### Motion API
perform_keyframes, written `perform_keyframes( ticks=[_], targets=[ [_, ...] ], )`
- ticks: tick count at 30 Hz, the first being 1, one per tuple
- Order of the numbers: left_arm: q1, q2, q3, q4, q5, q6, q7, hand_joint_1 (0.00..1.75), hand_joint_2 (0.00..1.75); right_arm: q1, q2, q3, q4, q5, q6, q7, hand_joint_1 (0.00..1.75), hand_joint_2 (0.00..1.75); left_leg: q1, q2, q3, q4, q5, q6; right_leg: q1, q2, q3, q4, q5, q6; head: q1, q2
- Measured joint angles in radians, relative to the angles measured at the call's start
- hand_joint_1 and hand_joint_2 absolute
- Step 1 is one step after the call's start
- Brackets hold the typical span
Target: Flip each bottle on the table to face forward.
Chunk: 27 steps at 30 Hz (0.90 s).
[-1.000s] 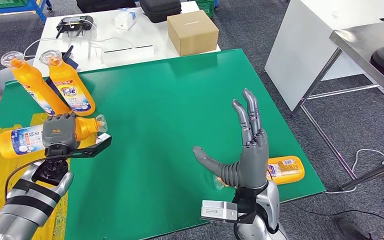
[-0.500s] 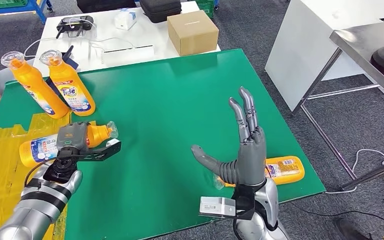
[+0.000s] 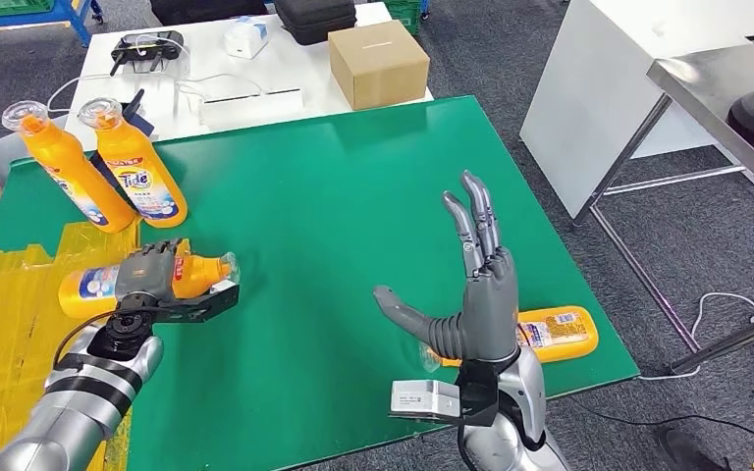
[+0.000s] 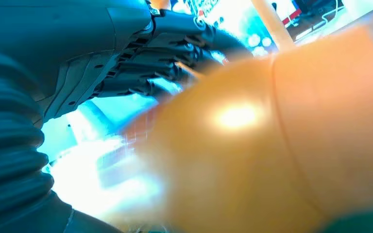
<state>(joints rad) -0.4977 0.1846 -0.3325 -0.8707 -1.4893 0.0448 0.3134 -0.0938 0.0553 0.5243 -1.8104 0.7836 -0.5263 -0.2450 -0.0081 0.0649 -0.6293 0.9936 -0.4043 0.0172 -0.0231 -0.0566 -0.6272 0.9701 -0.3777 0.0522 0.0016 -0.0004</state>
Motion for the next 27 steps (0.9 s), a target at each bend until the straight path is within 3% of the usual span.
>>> perform_keyframes(
  ticks=[16, 21, 25, 27],
  targets=[
    [0.006, -0.001, 0.026, 0.032, 0.018, 0.04, 0.024, 0.0, 1.75, -0.002, -0.009, 0.004, 0.021, 0.012, 0.028, 0.02, 0.0, 1.75, 0.0, 0.0, 0.0, 0.0, 0.0, 0.0, 0.0, 0.0, 0.0, 0.0, 0.0, 0.0, 0.0, 0.0],
    [0.048, -0.015, 0.066, -0.026, 0.053, 0.23, -0.002, 0.0, 1.75, 0.008, -0.014, 0.002, 0.03, 0.027, 0.047, 0.024, 0.0, 1.75, 0.0, 0.0, 0.0, 0.0, 0.0, 0.0, 0.0, 0.0, 0.0, 0.0, 0.0, 0.0, 0.0, 0.0],
    [0.14, -0.046, 0.125, -0.2, 0.147, 0.391, -0.109, 0.0, 1.75, 0.031, -0.021, -0.007, 0.031, 0.042, 0.043, 0.018, 0.0, 1.75, 0.0, 0.0, 0.0, 0.0, -0.001, 0.0, 0.0, 0.0, 0.0, 0.0, 0.0, 0.0, 0.0, 0.0],
    [0.189, -0.063, 0.15, -0.295, 0.201, 0.429, -0.168, 0.0, 1.75, 0.043, -0.025, -0.013, 0.031, 0.05, 0.04, 0.015, 0.0, 1.75, 0.0, 0.0, 0.0, 0.0, -0.001, 0.0, 0.0, 0.0, 0.0, 0.0, -0.001, 0.0, 0.0, 0.0]
  ],
)
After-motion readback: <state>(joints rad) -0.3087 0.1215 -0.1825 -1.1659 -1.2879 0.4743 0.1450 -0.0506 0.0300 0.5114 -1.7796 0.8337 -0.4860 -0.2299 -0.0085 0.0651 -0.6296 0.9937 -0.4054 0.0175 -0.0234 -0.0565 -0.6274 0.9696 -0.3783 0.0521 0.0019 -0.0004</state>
